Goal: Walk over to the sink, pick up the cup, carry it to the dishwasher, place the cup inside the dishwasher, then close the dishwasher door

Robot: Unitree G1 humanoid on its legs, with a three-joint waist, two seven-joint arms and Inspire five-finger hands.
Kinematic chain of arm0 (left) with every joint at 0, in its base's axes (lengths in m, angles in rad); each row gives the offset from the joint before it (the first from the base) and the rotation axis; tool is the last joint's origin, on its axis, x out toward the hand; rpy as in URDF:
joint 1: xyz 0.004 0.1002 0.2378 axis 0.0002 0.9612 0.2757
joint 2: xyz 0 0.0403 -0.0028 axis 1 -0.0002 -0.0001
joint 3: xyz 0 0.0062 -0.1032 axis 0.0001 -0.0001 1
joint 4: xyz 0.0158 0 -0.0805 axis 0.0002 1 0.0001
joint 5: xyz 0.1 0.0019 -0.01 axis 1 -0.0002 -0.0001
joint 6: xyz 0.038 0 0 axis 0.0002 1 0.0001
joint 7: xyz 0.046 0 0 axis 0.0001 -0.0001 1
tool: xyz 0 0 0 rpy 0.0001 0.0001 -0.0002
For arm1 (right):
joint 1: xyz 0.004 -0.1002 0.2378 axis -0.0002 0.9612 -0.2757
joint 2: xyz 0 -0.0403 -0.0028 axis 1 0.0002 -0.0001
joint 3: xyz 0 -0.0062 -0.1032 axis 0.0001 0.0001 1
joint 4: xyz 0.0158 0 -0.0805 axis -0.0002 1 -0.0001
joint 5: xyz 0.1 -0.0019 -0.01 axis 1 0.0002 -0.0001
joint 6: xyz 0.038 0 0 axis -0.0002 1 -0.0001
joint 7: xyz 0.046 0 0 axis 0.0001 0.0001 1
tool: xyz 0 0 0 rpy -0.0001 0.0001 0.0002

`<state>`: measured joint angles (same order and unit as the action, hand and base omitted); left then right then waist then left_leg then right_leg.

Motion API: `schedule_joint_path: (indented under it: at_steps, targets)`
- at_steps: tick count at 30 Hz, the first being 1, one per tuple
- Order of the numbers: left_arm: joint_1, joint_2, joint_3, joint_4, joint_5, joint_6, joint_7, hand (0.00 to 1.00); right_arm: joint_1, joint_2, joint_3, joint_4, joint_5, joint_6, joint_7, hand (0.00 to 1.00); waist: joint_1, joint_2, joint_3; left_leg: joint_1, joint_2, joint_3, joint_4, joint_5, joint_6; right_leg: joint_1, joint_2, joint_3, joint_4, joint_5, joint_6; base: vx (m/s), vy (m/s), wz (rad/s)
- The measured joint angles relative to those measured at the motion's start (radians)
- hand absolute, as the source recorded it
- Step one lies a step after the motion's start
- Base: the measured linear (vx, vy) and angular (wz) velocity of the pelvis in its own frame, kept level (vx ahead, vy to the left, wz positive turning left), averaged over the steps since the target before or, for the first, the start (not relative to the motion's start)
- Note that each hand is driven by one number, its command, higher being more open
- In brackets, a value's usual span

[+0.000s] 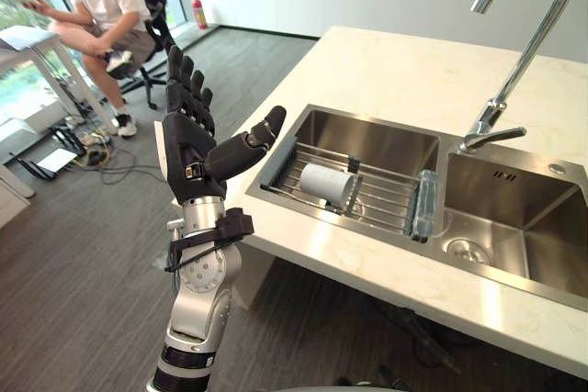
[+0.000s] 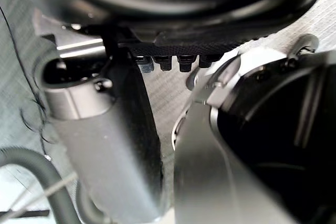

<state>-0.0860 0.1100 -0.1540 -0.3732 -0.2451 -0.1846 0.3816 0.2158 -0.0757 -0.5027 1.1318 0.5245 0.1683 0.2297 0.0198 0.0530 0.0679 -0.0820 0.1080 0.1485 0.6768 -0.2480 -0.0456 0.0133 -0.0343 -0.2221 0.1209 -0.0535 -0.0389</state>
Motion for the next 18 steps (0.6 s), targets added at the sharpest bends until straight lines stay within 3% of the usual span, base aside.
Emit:
schedule_joint_path:
  at_steps: [1,3,5,6,7,11,12,14,18]
  targets:
    - [0.004,0.01,-0.001,-0.002,-0.015,0.0,-0.024,1.0,0.005,-0.008,0.009,0.001,-0.001,0.005,0.0,1.0,0.005,0.006,0.003,-0.021,0.018,0.003,-0.029,-0.034,0.008,0.032,-0.006,0.003,0.0,-0.01,0.002,0.03,0.06,-0.11]
    - [0.017,0.033,-0.001,-0.023,-0.015,-0.005,-0.053,1.0,0.015,-0.017,0.018,-0.001,-0.007,0.005,0.0,1.0,0.008,0.003,0.006,-0.044,0.028,-0.001,-0.127,-0.027,-0.002,0.056,-0.03,0.023,0.003,-0.029,0.023,0.04,0.096,-0.3]
    - [0.02,0.048,0.0,-0.056,-0.034,-0.019,-0.078,1.0,0.021,-0.025,0.01,-0.003,-0.007,0.004,0.0,1.0,0.016,0.006,0.004,-0.061,0.041,-0.003,-0.229,0.07,-0.004,0.055,-0.047,0.052,0.011,-0.036,0.036,0.08,0.178,-0.53]
    - [0.018,0.051,0.0,-0.074,-0.047,-0.025,-0.096,1.0,0.024,-0.025,0.003,-0.005,-0.007,0.004,0.0,1.0,0.018,0.013,0.0,-0.057,0.054,-0.006,-0.271,0.178,0.0,0.052,-0.046,0.067,0.016,-0.039,0.049,0.15,0.259,-0.57]
    - [0.016,0.053,-0.001,-0.094,-0.089,-0.027,-0.134,1.0,0.028,-0.027,-0.001,-0.008,-0.003,0.003,-0.001,1.0,0.017,0.026,-0.016,-0.035,0.055,-0.02,-0.324,0.239,-0.036,0.037,-0.045,0.093,0.029,-0.046,0.072,0.16,0.269,-0.53]
    - [-0.039,0.078,-0.004,-0.07,-0.144,-0.016,-0.179,1.0,0.014,-0.005,-0.091,-0.01,0.008,-0.004,-0.003,1.0,-0.003,0.022,-0.029,-0.001,0.011,0.009,-0.484,0.192,-0.021,-0.054,-0.085,0.111,0.091,-0.057,0.118,0.09,0.239,-0.18]
    - [-0.053,0.104,-0.012,-0.02,-0.151,-0.008,-0.183,1.0,0.015,0.011,-0.142,0.006,0.018,-0.006,-0.007,1.0,-0.01,0.008,-0.037,0.041,-0.024,0.032,-0.562,0.218,-0.013,-0.055,-0.119,0.113,0.092,-0.053,0.138,0.06,0.156,-0.19]
    - [-0.06,0.128,-0.05,0.03,-0.168,0.007,-0.187,1.0,0.02,0.019,-0.207,0.022,0.035,-0.004,-0.003,1.0,-0.036,0.011,-0.044,0.094,-0.063,0.04,-0.661,0.258,0.001,-0.047,-0.15,0.111,0.088,-0.06,0.157,0.09,0.106,-0.02]
    - [-0.119,0.159,-0.161,0.114,-0.167,0.078,-0.254,1.0,0.005,0.033,-0.333,0.072,0.034,0.013,0.0,1.0,-0.049,0.02,-0.051,0.092,-0.076,0.04,-0.694,0.277,0.014,-0.041,-0.155,0.106,0.037,-0.039,0.175,0.13,0.052,0.02]
